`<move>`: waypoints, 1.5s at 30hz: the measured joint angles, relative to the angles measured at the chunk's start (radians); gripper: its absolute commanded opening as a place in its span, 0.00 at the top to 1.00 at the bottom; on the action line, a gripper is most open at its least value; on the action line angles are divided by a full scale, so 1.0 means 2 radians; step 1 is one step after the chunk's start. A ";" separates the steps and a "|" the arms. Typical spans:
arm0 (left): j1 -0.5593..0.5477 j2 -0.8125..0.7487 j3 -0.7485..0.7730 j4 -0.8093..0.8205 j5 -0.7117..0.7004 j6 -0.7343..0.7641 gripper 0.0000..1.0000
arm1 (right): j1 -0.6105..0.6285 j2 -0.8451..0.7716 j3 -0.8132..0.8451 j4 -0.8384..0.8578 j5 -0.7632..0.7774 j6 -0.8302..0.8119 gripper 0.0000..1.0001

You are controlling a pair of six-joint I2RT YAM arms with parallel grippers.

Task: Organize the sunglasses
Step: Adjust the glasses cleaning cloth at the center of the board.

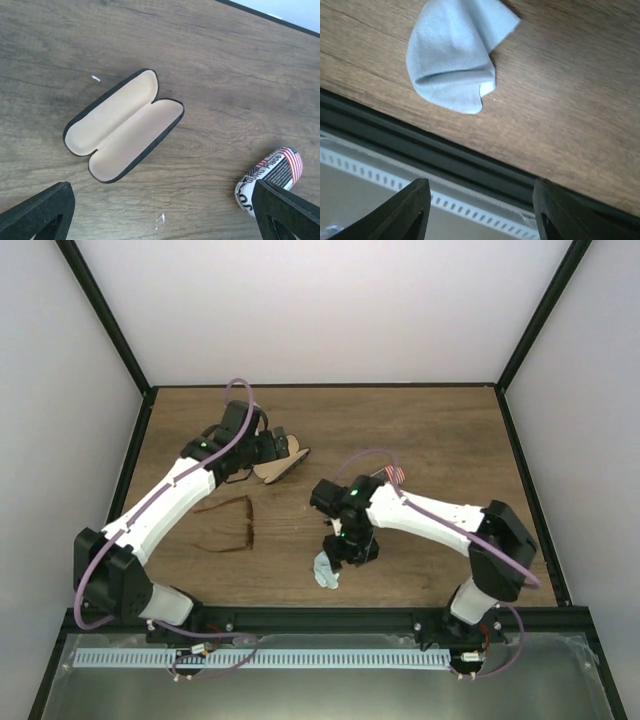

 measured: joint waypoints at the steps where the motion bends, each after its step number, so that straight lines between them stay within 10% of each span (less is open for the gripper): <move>1: 0.000 0.003 0.005 -0.001 0.003 0.002 0.00 | 0.010 0.009 0.000 0.005 0.006 0.005 0.49; 16: 0.011 -0.004 0.019 -0.034 0.011 0.037 0.00 | 0.072 0.133 0.001 0.102 0.054 0.022 0.59; 26: 0.014 -0.027 -0.003 -0.036 0.012 0.044 0.00 | 0.080 0.135 -0.004 0.113 0.055 0.035 0.99; 45: 0.016 -0.030 -0.027 -0.031 0.022 0.045 0.00 | 0.086 0.116 0.175 0.024 0.100 0.046 0.99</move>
